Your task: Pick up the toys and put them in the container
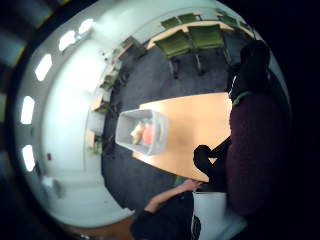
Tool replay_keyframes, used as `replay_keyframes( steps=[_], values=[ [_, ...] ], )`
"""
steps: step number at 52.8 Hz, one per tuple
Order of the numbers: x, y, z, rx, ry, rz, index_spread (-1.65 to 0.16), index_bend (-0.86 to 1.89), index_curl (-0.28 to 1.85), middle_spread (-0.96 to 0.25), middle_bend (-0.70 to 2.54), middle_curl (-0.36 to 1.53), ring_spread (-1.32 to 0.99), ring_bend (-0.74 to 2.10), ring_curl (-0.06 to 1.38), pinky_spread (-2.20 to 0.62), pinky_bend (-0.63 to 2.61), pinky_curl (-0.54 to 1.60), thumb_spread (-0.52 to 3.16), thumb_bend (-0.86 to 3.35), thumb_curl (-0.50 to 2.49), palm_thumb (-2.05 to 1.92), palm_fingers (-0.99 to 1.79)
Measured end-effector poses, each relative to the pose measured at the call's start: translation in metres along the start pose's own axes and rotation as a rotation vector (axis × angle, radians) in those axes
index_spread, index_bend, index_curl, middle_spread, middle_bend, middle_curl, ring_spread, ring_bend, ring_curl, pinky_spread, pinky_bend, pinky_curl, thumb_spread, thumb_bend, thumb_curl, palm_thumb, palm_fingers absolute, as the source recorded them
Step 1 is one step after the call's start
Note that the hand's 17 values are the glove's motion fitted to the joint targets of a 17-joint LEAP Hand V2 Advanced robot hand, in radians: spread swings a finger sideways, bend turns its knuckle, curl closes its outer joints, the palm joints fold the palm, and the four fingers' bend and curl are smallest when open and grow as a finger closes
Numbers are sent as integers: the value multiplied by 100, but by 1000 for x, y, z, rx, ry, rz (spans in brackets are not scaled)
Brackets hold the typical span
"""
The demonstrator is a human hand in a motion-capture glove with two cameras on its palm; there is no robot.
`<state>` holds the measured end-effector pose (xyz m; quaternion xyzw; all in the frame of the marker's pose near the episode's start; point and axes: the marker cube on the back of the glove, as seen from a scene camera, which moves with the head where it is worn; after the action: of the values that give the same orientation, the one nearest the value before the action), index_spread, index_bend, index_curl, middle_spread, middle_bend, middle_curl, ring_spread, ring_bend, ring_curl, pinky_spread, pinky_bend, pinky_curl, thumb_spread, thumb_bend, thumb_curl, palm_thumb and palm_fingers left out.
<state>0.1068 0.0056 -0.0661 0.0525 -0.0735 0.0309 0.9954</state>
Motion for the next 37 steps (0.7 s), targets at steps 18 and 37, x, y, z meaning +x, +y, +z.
replay_keyframes(
  steps=[18, 37],
  values=[
    [-229, -8, -4, 56, -12, -247, -34, 45, 32, -34, 95, 73, -40, 125, 56, -48, 88, 41, 24, 19, 93, 64, 111],
    [-266, -54, 61, 53, 57, -507, -36, 37, 38, -34, 93, 76, -40, 124, 57, -49, 86, 42, 21, 18, 102, 64, 112]
  ],
)
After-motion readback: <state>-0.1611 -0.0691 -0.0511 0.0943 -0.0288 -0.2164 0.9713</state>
